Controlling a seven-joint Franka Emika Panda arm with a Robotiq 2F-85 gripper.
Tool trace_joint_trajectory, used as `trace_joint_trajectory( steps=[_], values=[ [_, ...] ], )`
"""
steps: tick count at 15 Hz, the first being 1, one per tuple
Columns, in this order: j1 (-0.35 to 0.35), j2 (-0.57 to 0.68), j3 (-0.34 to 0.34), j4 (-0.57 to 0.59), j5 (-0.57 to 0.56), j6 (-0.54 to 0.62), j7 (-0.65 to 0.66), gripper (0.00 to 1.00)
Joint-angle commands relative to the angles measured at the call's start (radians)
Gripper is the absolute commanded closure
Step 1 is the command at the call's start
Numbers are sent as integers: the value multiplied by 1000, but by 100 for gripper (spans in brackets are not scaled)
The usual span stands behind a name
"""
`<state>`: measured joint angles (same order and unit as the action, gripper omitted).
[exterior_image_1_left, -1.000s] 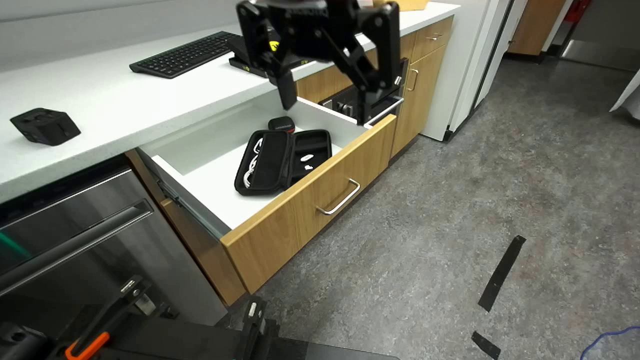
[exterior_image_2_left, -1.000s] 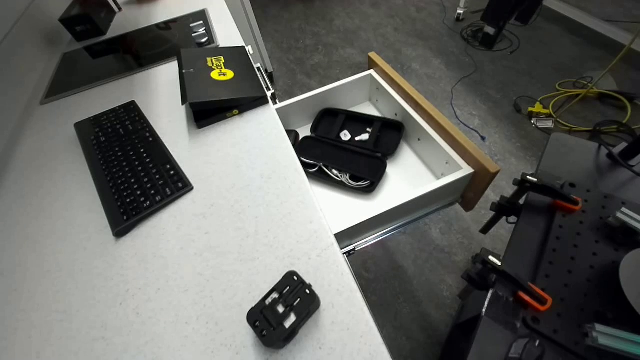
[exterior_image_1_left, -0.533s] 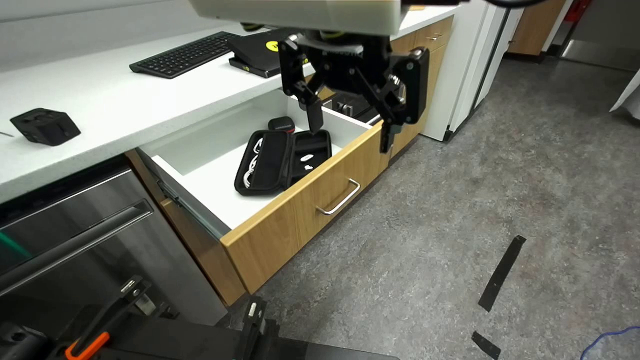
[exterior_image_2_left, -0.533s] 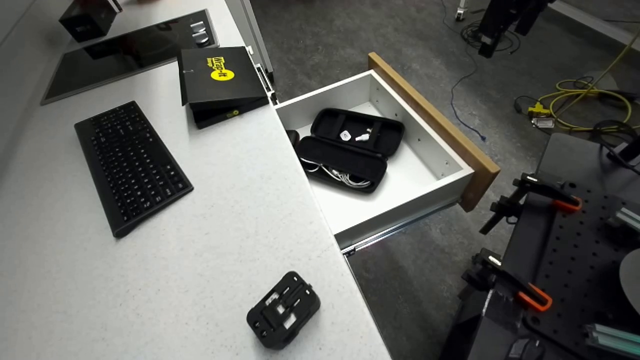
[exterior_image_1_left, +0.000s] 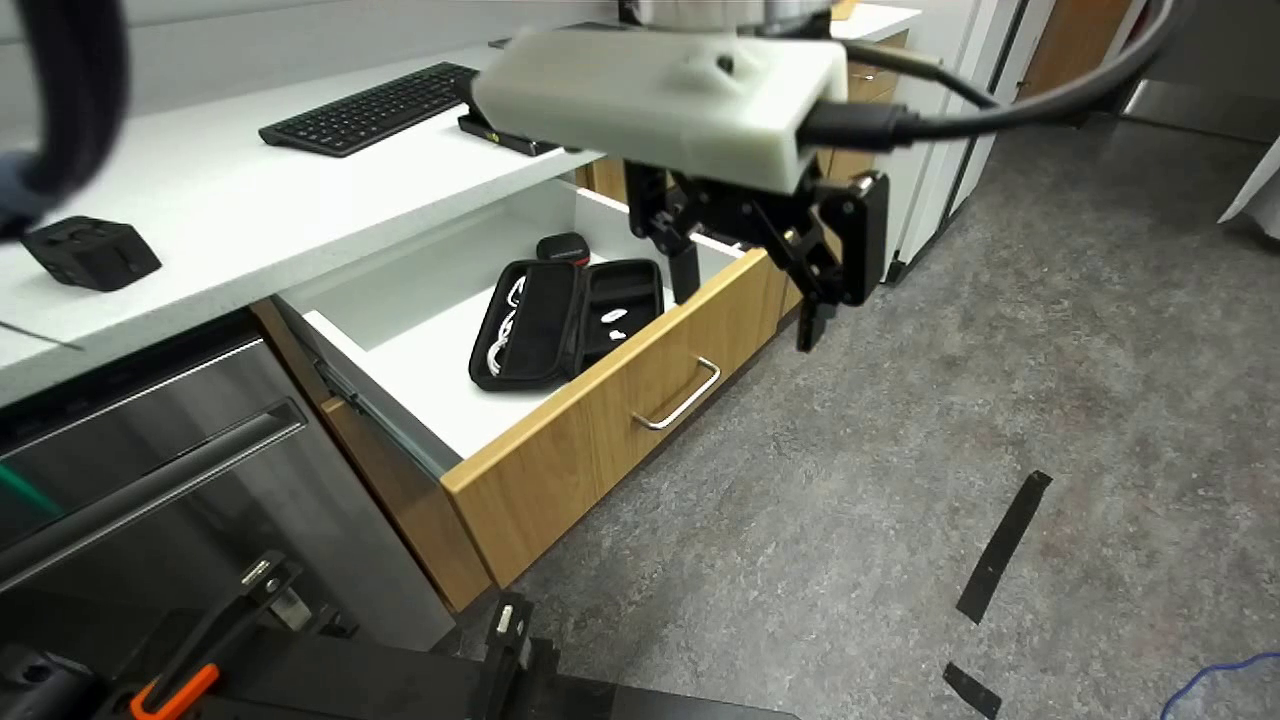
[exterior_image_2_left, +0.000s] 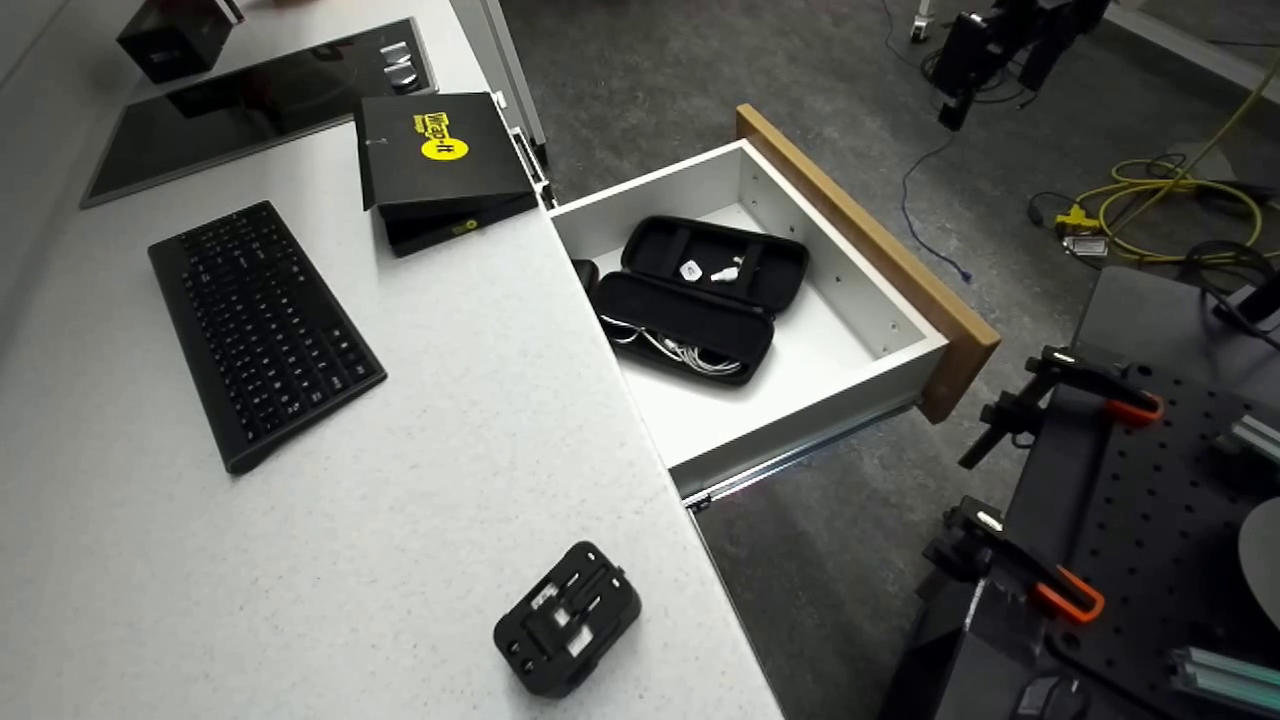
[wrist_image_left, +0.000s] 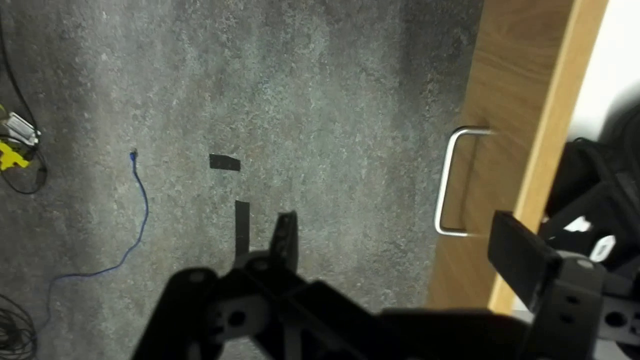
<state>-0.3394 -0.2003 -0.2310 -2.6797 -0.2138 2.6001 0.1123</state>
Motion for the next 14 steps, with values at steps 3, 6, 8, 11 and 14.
trace_joint_trajectory(
  steps=[3, 6, 8, 11, 14],
  values=[
    [-37, 375, -41, 209, -154, 169, 277, 0],
    [13, 544, -80, 335, -47, 177, 267, 0],
    [-2, 644, -44, 425, 102, 142, 201, 0],
    [-45, 747, 27, 542, 276, 69, 104, 0],
    [-76, 800, 97, 628, 380, -33, -1, 0]
  ],
)
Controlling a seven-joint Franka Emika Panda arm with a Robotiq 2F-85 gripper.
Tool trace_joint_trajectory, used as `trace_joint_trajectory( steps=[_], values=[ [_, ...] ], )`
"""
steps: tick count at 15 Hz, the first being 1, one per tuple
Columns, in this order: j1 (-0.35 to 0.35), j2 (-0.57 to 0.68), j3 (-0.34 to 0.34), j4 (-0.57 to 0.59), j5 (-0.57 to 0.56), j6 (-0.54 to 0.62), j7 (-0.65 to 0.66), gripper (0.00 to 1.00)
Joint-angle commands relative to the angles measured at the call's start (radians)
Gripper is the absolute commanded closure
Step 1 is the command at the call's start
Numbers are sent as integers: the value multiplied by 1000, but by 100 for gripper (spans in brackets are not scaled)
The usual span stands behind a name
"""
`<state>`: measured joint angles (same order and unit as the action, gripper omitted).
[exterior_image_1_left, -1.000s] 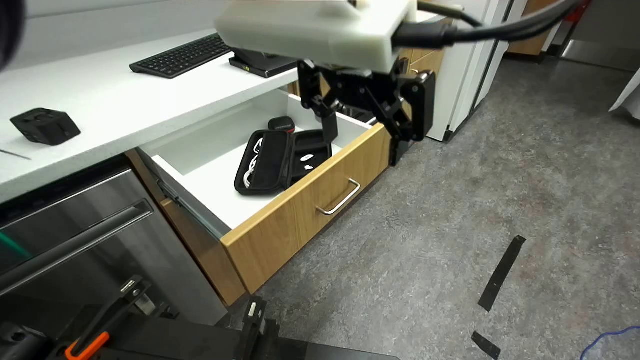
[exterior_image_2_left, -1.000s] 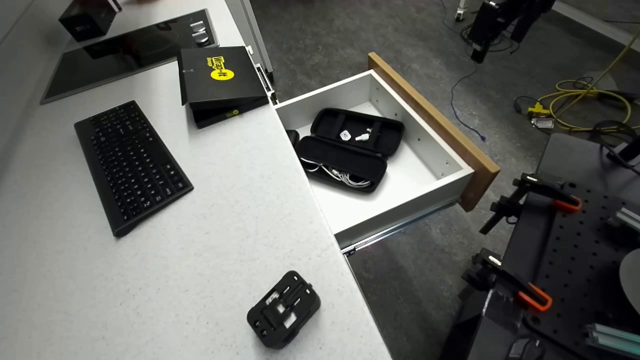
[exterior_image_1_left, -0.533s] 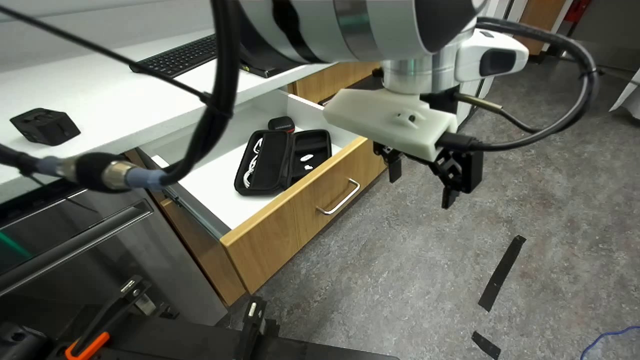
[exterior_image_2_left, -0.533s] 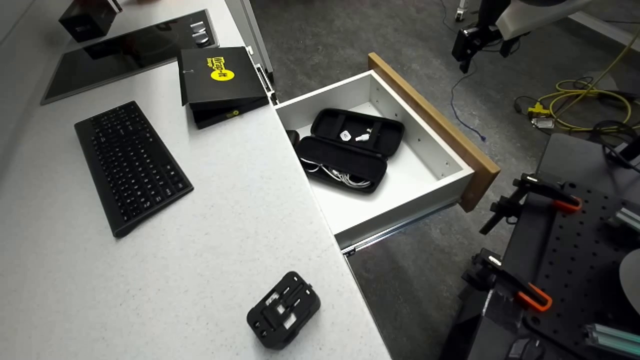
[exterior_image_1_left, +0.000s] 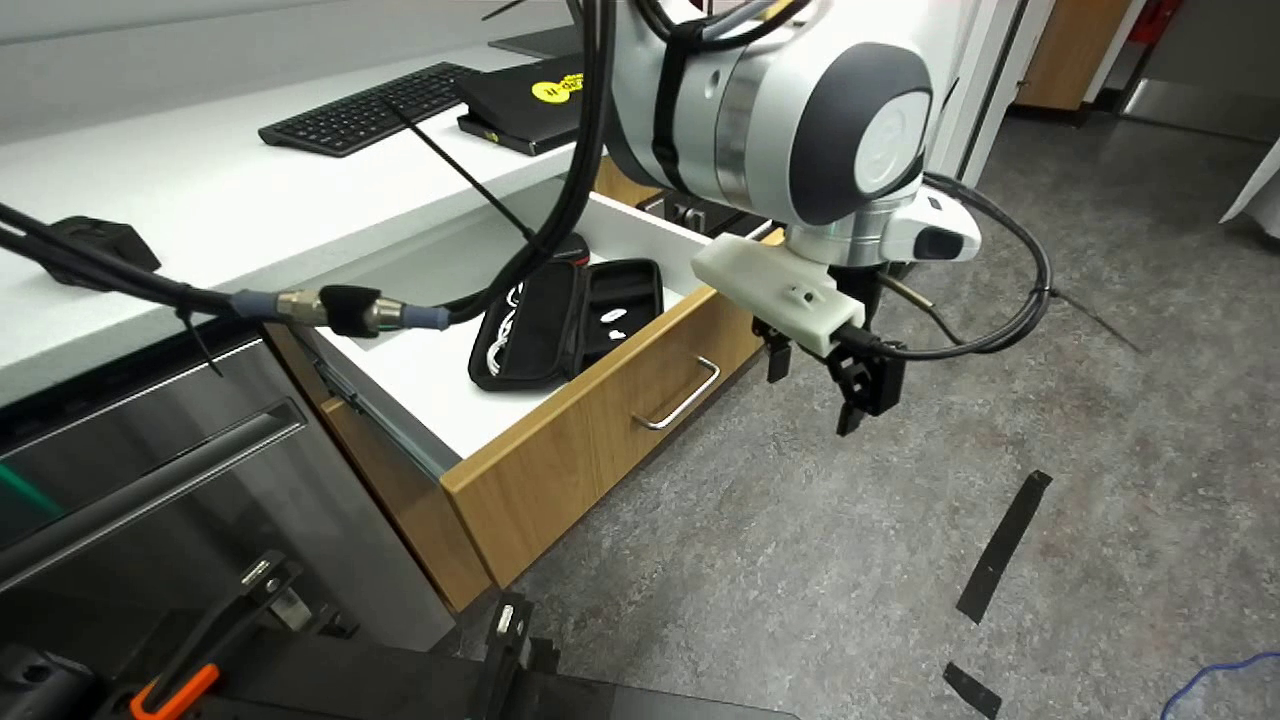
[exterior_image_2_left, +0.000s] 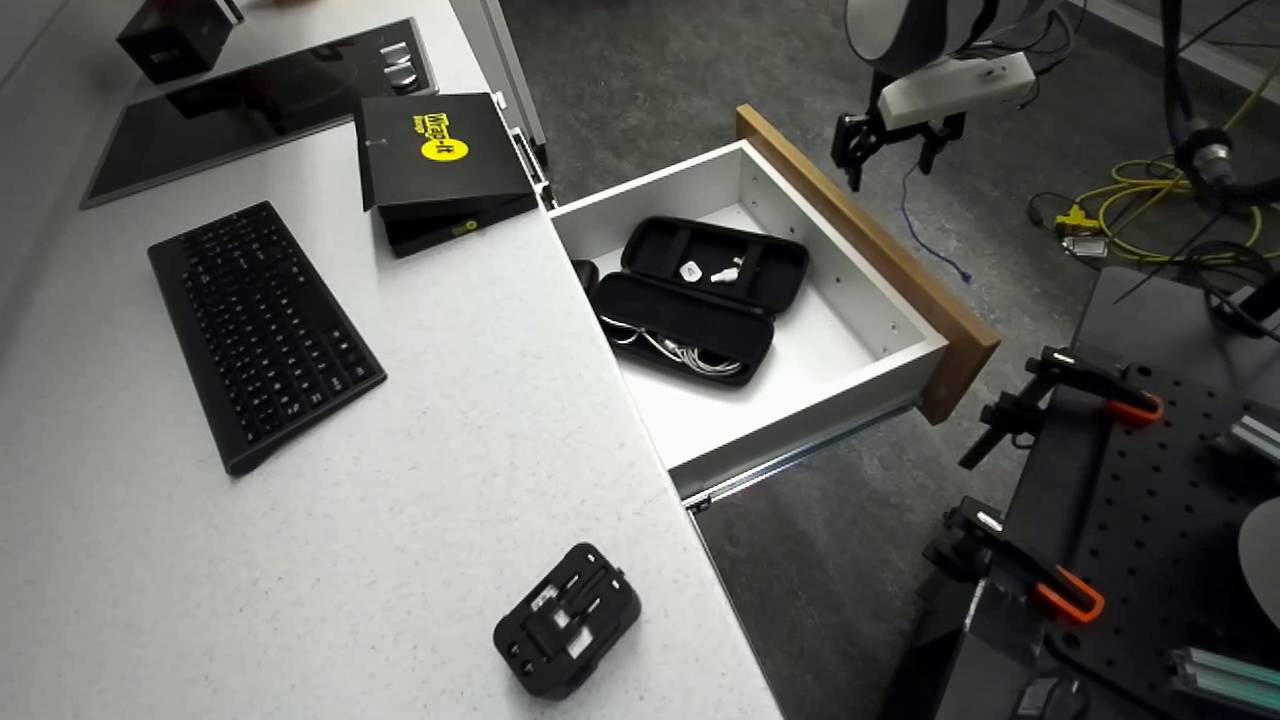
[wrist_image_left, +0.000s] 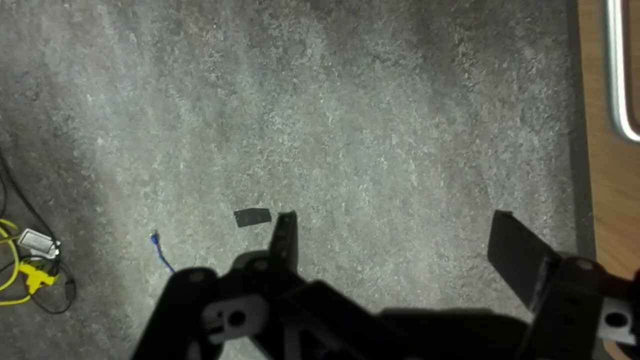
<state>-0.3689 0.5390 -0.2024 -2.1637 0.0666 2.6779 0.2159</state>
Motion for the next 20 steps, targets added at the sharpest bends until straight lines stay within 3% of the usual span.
trace_joint_trajectory(
  steps=[1, 5, 9, 10, 18, 20],
  values=[
    [-45, 72, 79, 135, 118, -147, -127, 0],
    [-20, 80, 124, 194, 162, -268, -203, 0],
    [24, 96, 146, 253, 168, -378, -196, 0],
    [27, 70, 115, 200, 148, -319, -189, 0],
    [49, 83, 125, 225, 156, -346, -188, 0],
    [24, 153, 157, 308, 197, -395, -215, 0]
  ],
)
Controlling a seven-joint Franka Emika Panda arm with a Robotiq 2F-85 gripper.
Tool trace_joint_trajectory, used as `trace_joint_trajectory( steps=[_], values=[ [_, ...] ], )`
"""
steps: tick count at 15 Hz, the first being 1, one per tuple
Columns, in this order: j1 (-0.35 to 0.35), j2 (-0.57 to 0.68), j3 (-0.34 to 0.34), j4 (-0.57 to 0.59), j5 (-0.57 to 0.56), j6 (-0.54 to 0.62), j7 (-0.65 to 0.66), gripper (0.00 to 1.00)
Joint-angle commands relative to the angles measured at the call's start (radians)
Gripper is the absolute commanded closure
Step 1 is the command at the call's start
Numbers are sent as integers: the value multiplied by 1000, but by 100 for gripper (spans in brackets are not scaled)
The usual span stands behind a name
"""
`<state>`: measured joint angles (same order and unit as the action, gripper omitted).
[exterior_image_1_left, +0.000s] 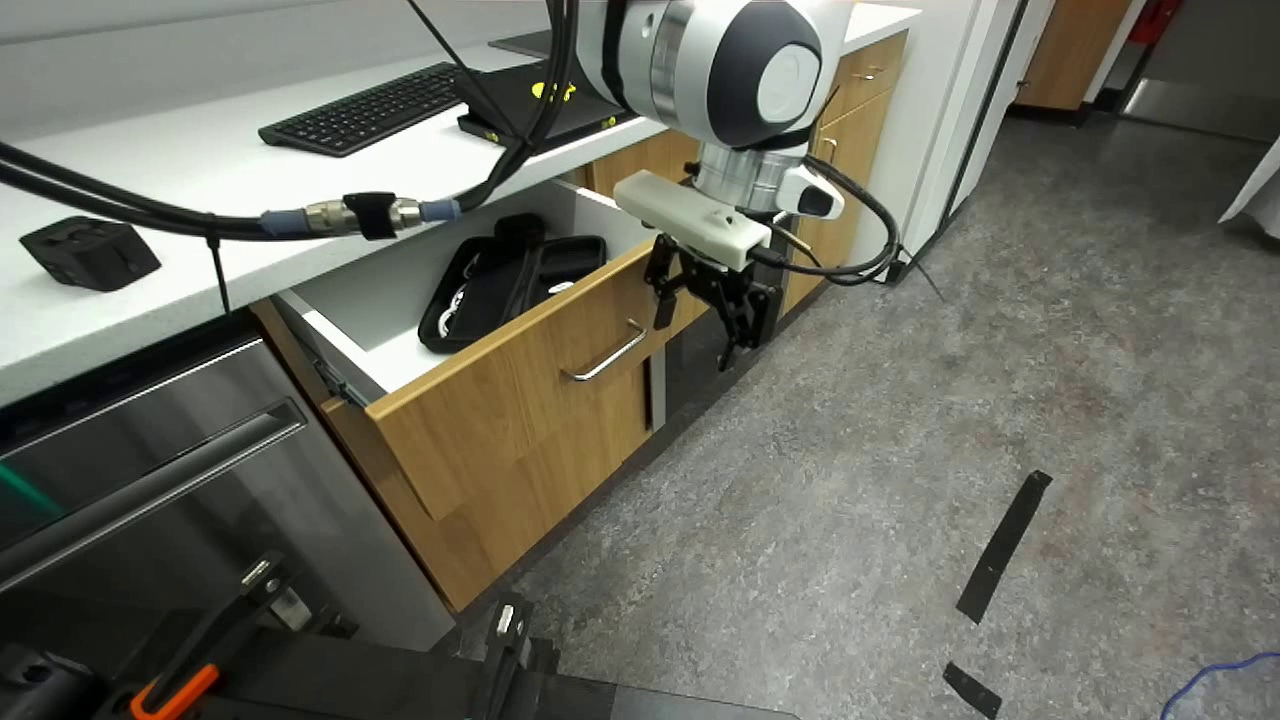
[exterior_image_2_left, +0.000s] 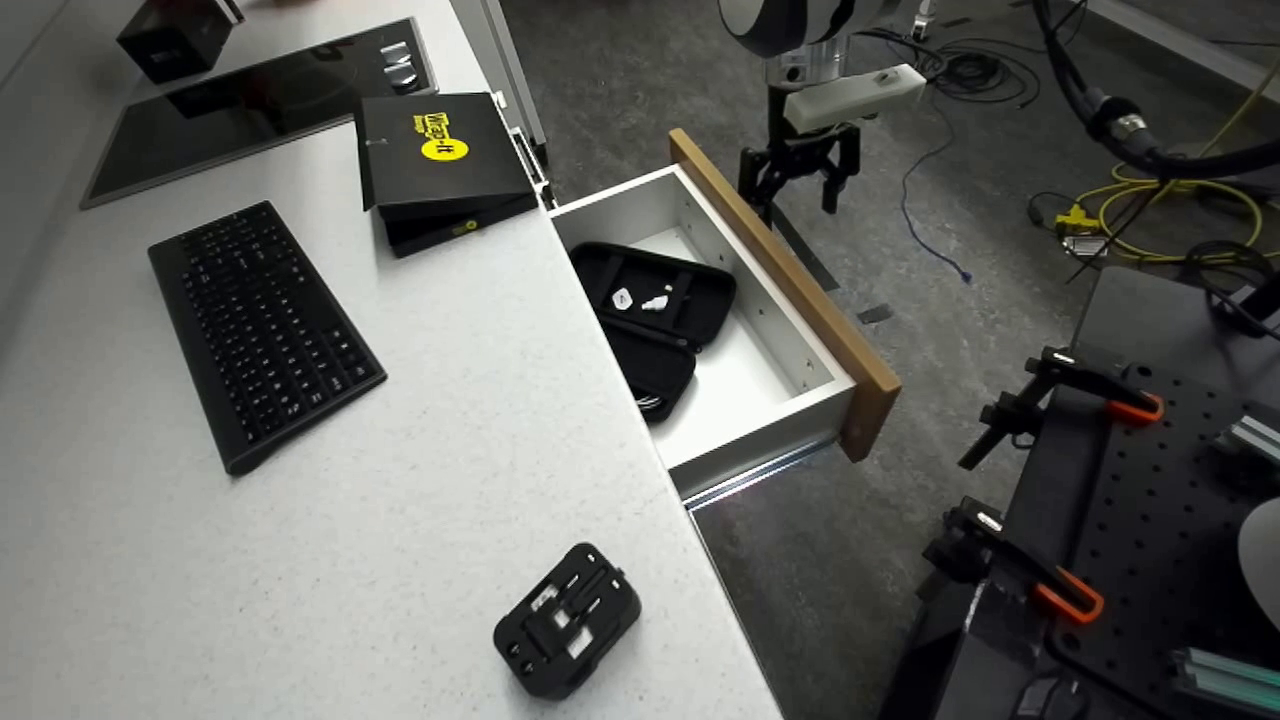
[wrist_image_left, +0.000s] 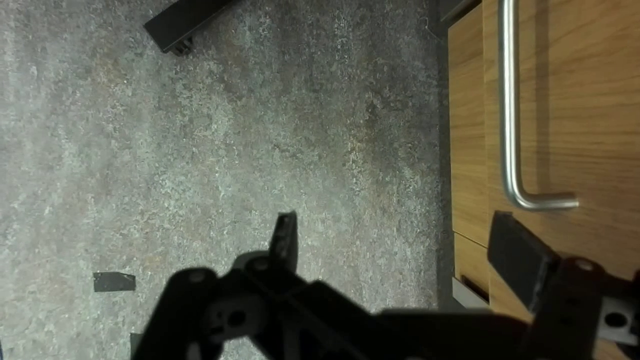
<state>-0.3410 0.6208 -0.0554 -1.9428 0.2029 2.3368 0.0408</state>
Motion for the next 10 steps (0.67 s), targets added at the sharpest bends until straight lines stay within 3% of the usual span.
trace_joint_trajectory(
  steps=[1, 4, 10],
  values=[
    [-9, 101, 21, 118, 77, -79, -43, 0],
    [-11, 198, 54, 209, 129, -113, -68, 0],
    [45, 324, 109, 327, 103, -113, -111, 0]
  ],
)
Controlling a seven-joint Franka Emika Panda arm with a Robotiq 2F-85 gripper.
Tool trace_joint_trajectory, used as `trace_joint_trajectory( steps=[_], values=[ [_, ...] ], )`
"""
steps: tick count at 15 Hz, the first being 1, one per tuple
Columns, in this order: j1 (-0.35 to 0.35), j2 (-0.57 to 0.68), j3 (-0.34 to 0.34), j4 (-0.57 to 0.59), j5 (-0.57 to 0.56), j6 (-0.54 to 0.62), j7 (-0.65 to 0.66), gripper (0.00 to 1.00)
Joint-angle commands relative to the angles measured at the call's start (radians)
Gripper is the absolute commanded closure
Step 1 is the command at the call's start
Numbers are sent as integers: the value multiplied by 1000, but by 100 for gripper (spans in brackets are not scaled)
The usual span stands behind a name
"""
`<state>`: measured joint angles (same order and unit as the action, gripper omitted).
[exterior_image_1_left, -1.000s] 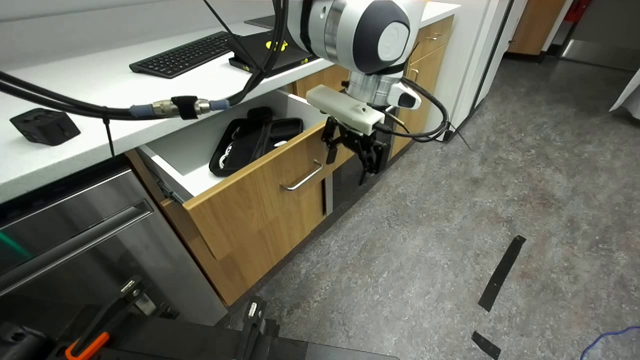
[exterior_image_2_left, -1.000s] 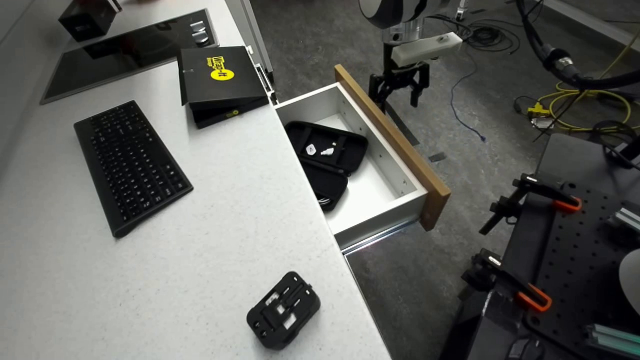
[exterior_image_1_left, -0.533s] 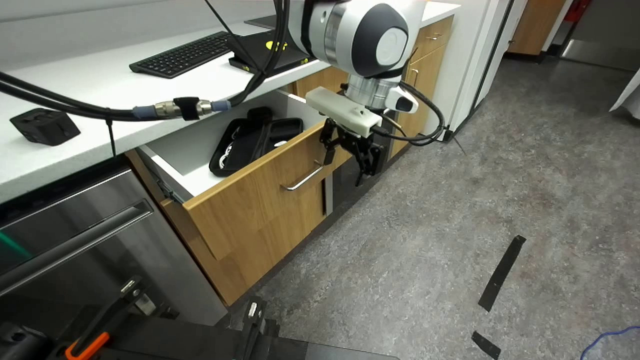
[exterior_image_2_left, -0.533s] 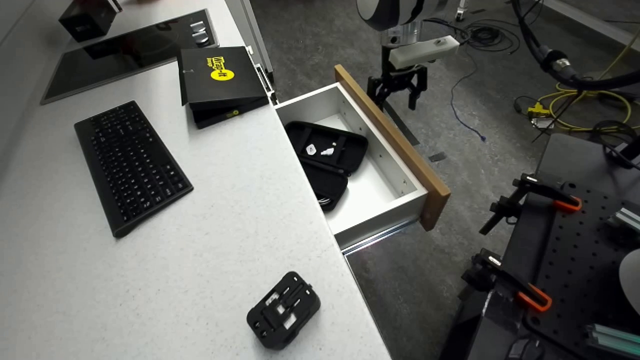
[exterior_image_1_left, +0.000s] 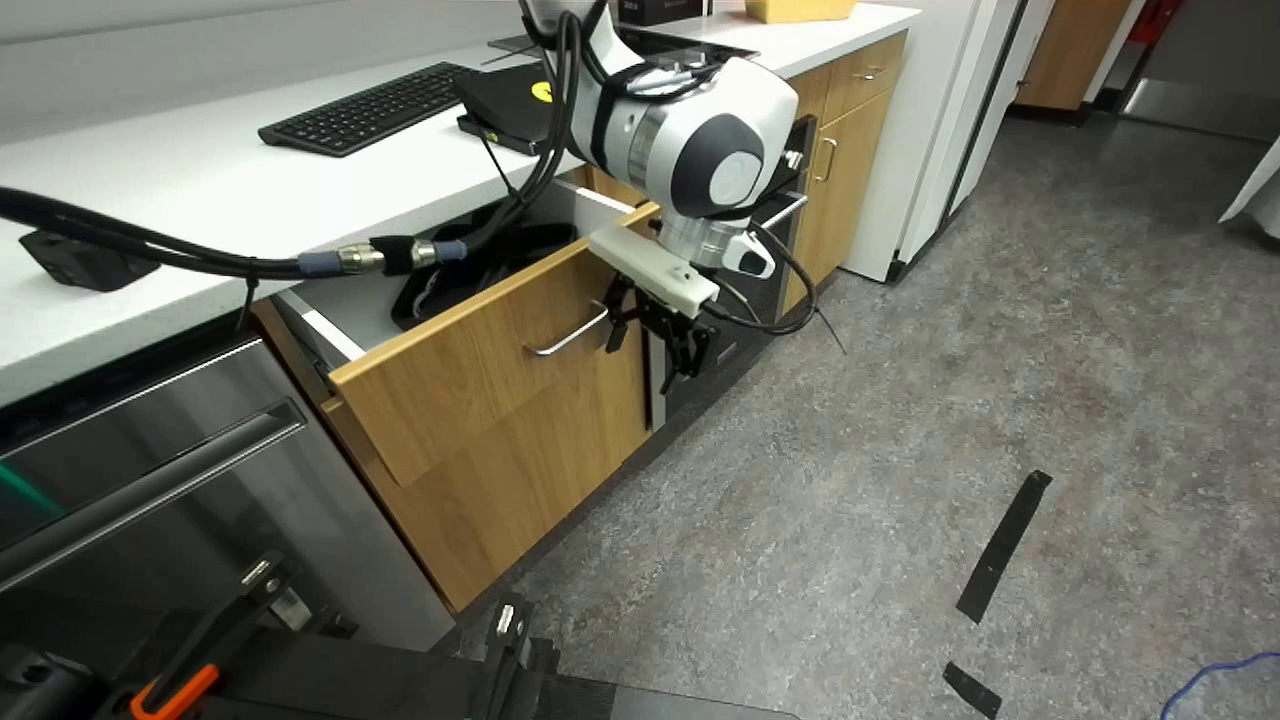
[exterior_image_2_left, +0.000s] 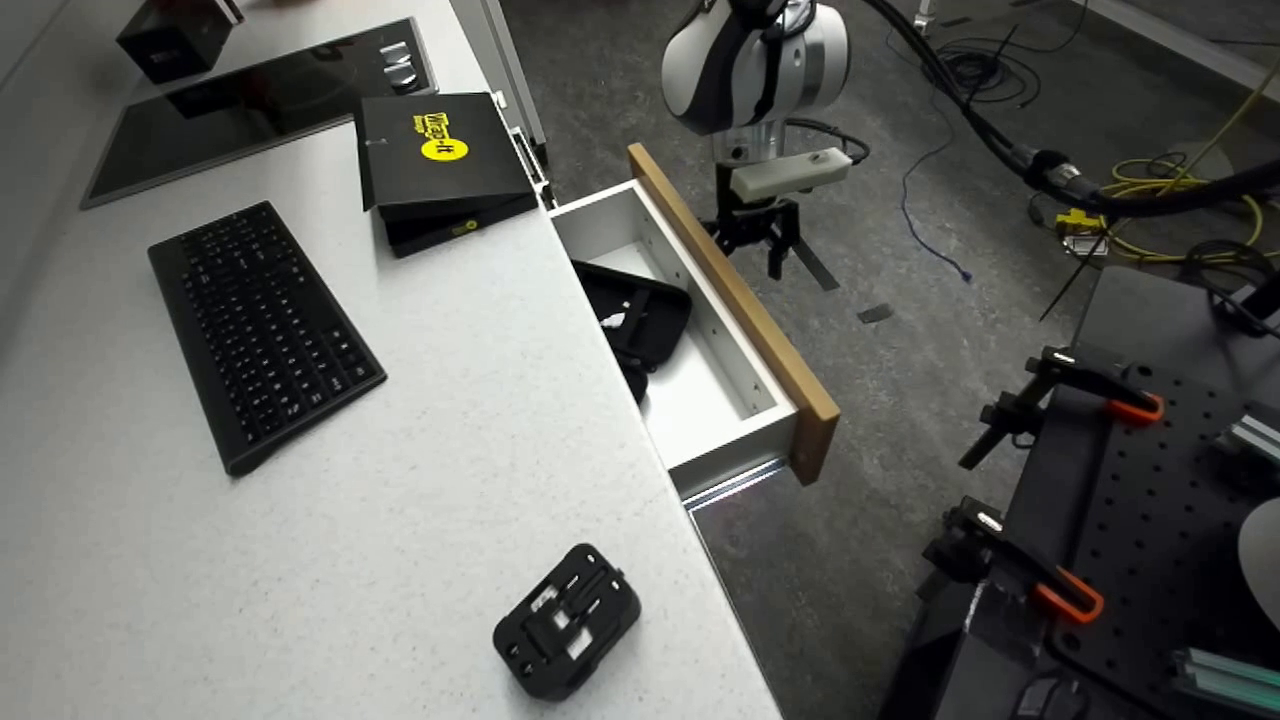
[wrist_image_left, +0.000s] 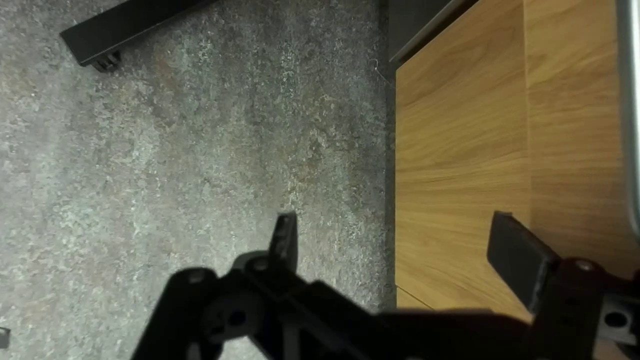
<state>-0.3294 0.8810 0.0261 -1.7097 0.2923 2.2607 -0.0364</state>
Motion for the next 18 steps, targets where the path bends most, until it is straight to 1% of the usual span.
trace_joint_trajectory(
  steps=[1, 5, 8, 13, 16, 18],
  values=[
    [45, 75, 36, 105, 10, -33, -42, 0],
    [88, 106, 70, 153, 1, -22, -77, 0],
    [95, 135, 101, 205, 11, -34, -105, 0],
    [66, 145, 191, 255, 54, -46, -199, 0],
    [57, 148, 232, 282, 73, -49, -240, 0],
    [51, 147, 252, 287, 77, -84, -292, 0]
  ],
)
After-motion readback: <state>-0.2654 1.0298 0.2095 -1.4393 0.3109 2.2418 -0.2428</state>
